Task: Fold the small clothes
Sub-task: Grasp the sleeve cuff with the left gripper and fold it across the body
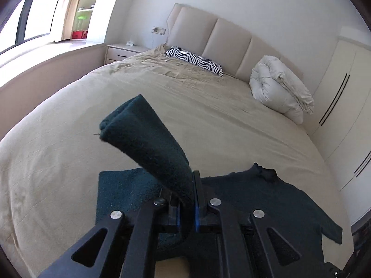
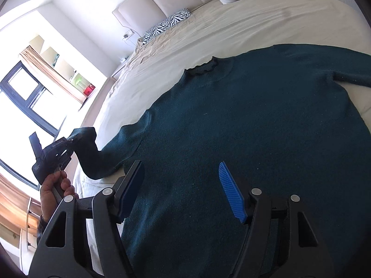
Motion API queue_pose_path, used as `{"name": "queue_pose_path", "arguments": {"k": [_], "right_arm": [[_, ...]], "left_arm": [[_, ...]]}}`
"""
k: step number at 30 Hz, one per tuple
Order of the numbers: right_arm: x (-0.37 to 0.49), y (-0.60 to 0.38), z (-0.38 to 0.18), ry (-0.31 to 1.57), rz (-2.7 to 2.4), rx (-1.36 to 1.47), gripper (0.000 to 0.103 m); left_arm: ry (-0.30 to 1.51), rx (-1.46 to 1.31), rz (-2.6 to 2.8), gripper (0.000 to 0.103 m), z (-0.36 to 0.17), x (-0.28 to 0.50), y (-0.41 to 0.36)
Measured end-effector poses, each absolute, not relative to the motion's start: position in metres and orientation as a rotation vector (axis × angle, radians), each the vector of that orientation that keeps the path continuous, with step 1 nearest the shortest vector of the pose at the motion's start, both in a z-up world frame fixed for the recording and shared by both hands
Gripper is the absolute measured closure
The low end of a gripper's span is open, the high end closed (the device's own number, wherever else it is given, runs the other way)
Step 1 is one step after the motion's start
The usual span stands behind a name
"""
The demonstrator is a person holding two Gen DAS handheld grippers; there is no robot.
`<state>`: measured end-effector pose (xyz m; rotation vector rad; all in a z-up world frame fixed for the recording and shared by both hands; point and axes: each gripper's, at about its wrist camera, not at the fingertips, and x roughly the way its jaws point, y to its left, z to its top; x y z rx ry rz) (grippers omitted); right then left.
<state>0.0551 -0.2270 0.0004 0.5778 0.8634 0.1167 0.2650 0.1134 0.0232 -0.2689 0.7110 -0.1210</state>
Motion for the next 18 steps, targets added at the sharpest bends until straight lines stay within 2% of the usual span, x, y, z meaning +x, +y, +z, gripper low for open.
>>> {"name": "queue_pose_path", "arguments": {"k": [3, 6, 8, 10, 11, 12, 13, 14, 18], "right_arm": [[0.057, -0.261, -0.01, 0.858, 0.083, 0.635, 0.038], [0.059, -0.291, -0.023, 0.869, 0.047, 0.677, 0.038], [0.063, -0.309, -0.034, 0.888, 0.027, 0.706, 0.037], [0.068, -0.324, -0.045, 0.906, 0.013, 0.726, 0.037], [0.072, -0.33, -0.05, 0.917, 0.009, 0.732, 0.037], [0.077, -0.334, -0.056, 0.93, 0.011, 0.742, 0.037], [0.084, -0.335, -0.061, 0.94, 0.019, 0.757, 0.037], [0.091, -0.336, -0.066, 0.949, 0.029, 0.774, 0.037], [0.132, -0.32, -0.075, 0.977, 0.119, 0.795, 0.037]], "left_arm": [[0.742, 0.006, -0.212, 0.093, 0.0, 0.266, 0.002], [0.77, 0.299, -0.24, 0.089, -0.052, 0.25, -0.082], [0.832, 0.415, -0.252, 0.084, -0.085, 0.25, -0.107], [0.809, 0.464, -0.236, 0.078, -0.096, 0.237, -0.108], [0.804, 0.455, -0.234, 0.062, -0.094, 0.235, -0.104], [0.808, 0.425, -0.235, 0.037, -0.09, 0.234, -0.097], [0.808, 0.373, -0.241, 0.027, -0.085, 0.233, -0.086], [0.798, 0.301, -0.253, 0.02, -0.077, 0.229, -0.073], [0.783, 0.049, -0.245, 0.02, -0.055, 0.213, -0.014]]}}
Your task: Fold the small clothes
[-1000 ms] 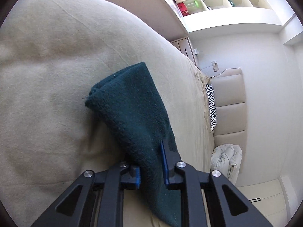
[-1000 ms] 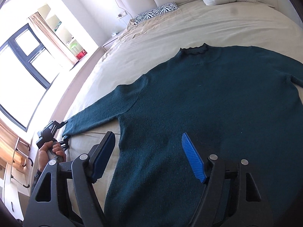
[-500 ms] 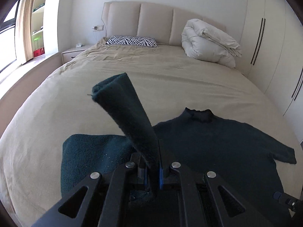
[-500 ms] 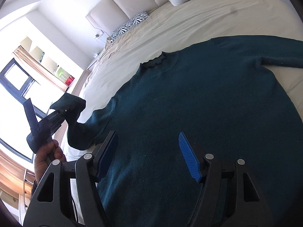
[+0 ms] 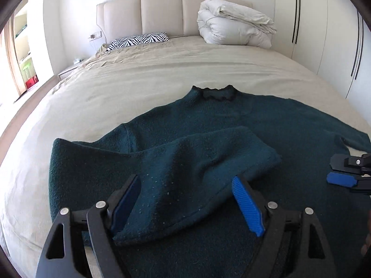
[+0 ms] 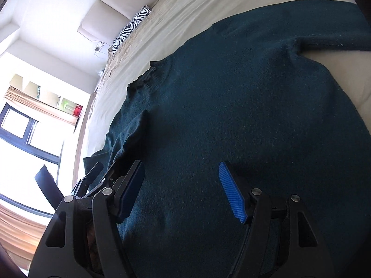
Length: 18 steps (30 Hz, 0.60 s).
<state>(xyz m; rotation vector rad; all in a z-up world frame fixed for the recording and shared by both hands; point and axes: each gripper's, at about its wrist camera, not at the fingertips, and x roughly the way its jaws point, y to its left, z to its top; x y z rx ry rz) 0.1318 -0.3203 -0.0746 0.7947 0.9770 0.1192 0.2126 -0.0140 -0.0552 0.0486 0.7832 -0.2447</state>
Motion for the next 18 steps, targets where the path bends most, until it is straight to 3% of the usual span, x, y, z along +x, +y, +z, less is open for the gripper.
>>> {"name": "queue_pose_path", "arguments": {"k": [4, 6, 11, 13, 14, 15, 18], "right_arm": [[0.19, -0.292, -0.087, 1.054, 0.226, 0.822, 0.037], [0.217, -0.28, -0.1, 1.133, 0.183, 0.796, 0.037], [0.257, -0.237, -0.098, 1.177, 0.163, 0.663, 0.039], [0.266, -0.221, -0.096, 1.2, 0.16, 0.593, 0.058], [0.267, -0.217, -0.096, 1.212, 0.14, 0.553, 0.076], [0.266, -0.215, -0.096, 1.217, 0.128, 0.524, 0.086], [0.267, -0.217, -0.087, 1.197, 0.131, 0.472, 0.095]], "left_arm": [[0.797, -0.108, -0.222, 0.02, -0.058, 0.199, 0.025], [0.818, -0.171, -0.232, 0.029, -0.063, 0.194, 0.04], [0.803, -0.378, -0.232, 0.037, -0.061, 0.179, 0.09], [0.796, -0.418, -0.219, 0.04, -0.059, 0.178, 0.104], [0.79, -0.436, -0.217, 0.042, -0.058, 0.178, 0.111], [0.784, -0.453, -0.214, 0.044, -0.056, 0.178, 0.117], [0.76, -0.479, -0.192, 0.049, -0.049, 0.181, 0.133]]}}
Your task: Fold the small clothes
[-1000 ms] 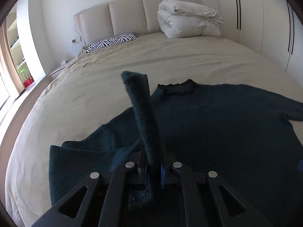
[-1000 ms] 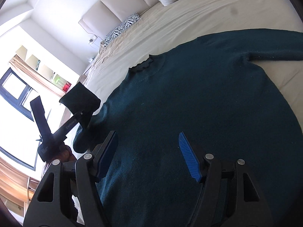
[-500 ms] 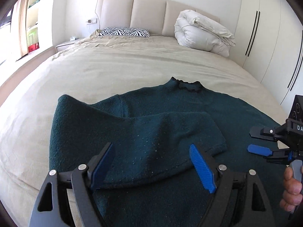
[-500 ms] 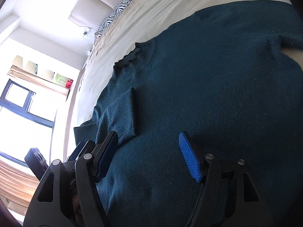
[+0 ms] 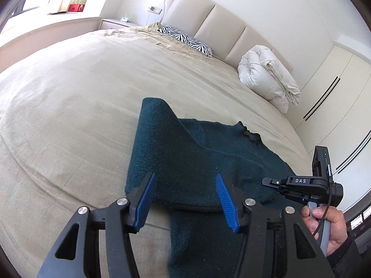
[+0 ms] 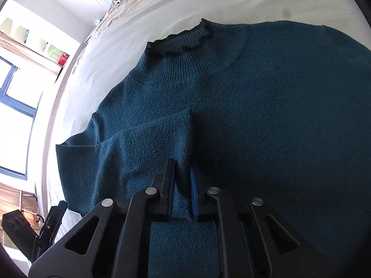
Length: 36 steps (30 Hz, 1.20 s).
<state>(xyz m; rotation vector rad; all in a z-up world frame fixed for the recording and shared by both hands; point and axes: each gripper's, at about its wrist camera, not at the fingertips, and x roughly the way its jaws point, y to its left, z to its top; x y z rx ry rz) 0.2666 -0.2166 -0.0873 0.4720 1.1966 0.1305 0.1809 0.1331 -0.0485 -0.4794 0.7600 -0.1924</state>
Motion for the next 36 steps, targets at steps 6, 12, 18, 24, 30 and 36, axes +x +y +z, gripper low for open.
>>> {"name": "queue_pose_path", "arguments": {"k": [6, 12, 18, 24, 30, 36], "right_arm": [[0.26, -0.261, -0.062, 1.122, 0.051, 0.448, 0.097], [0.257, -0.31, -0.049, 1.093, -0.051, 0.402, 0.097], [0.25, -0.357, -0.055, 1.092, -0.149, 0.391, 0.097], [0.247, -0.37, -0.06, 1.093, -0.166, 0.375, 0.097], [0.247, -0.374, -0.071, 1.085, -0.161, 0.414, 0.097], [0.245, -0.386, -0.087, 1.056, -0.108, 0.534, 0.096]], "left_arm": [[0.738, -0.522, -0.161, 0.068, -0.041, 0.191, 0.16], [0.74, -0.496, -0.192, 0.082, -0.036, 0.213, 0.156], [0.787, -0.456, -0.234, 0.093, -0.042, 0.243, 0.136], [0.849, -0.424, -0.272, 0.094, -0.055, 0.266, 0.114], [0.881, -0.432, -0.338, 0.094, -0.064, 0.29, 0.106], [0.987, -0.478, -0.374, 0.094, -0.097, 0.337, 0.109]]}}
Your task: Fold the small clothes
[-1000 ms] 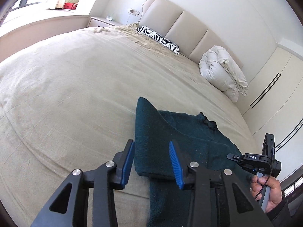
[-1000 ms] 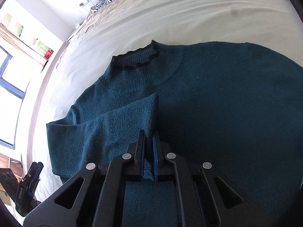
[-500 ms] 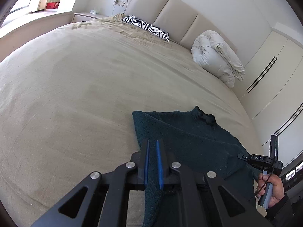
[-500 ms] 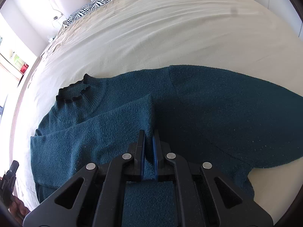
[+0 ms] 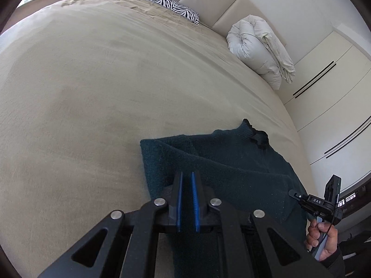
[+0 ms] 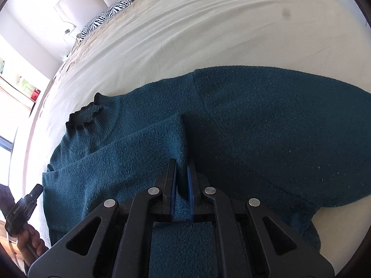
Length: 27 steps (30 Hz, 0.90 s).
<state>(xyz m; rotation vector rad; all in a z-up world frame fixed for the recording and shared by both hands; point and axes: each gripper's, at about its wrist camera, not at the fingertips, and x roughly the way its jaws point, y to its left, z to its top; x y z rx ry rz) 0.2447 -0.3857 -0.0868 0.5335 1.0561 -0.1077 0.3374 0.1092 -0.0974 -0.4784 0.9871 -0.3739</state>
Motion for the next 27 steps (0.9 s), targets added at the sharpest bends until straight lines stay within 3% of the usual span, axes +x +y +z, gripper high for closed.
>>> {"name": "queue_pose_path", "arguments": {"k": [2, 8, 11, 13, 14, 15, 17, 22, 24, 27], "right_arm": [[0.242, -0.391, -0.09, 1.048, -0.088, 0.564, 0.096], [0.236, -0.401, -0.09, 1.037, -0.04, 0.621, 0.093], [0.224, -0.4, -0.073, 1.002, -0.046, 0.645, 0.089], [0.217, -0.393, -0.058, 0.941, 0.012, 0.666, 0.078], [0.216, -0.388, -0.053, 0.922, 0.039, 0.68, 0.065], [0.216, -0.383, -0.051, 0.906, 0.068, 0.701, 0.044], [0.222, -0.374, -0.054, 0.905, 0.121, 0.729, 0.037], [0.222, -0.375, -0.086, 0.952, 0.141, 0.796, 0.039], [0.208, -0.381, -0.082, 0.936, 0.13, 0.797, 0.039], [0.182, -0.403, -0.082, 0.944, 0.061, 0.815, 0.039]], "left_arm": [[1.007, -0.473, -0.387, 0.099, -0.112, 0.347, 0.108], [0.97, -0.448, -0.382, 0.099, -0.105, 0.337, 0.112], [0.904, -0.394, -0.376, 0.091, -0.078, 0.31, 0.107], [0.902, -0.358, -0.403, 0.084, -0.072, 0.296, 0.096], [0.922, -0.333, -0.41, 0.083, -0.076, 0.293, 0.09], [0.951, -0.309, -0.418, 0.083, -0.084, 0.292, 0.083], [0.969, -0.299, -0.412, 0.084, -0.101, 0.291, 0.078], [0.934, -0.272, -0.397, 0.083, -0.096, 0.281, 0.075], [0.923, -0.252, -0.404, 0.073, -0.093, 0.274, 0.072], [0.915, -0.241, -0.385, 0.066, -0.088, 0.265, 0.069]]}}
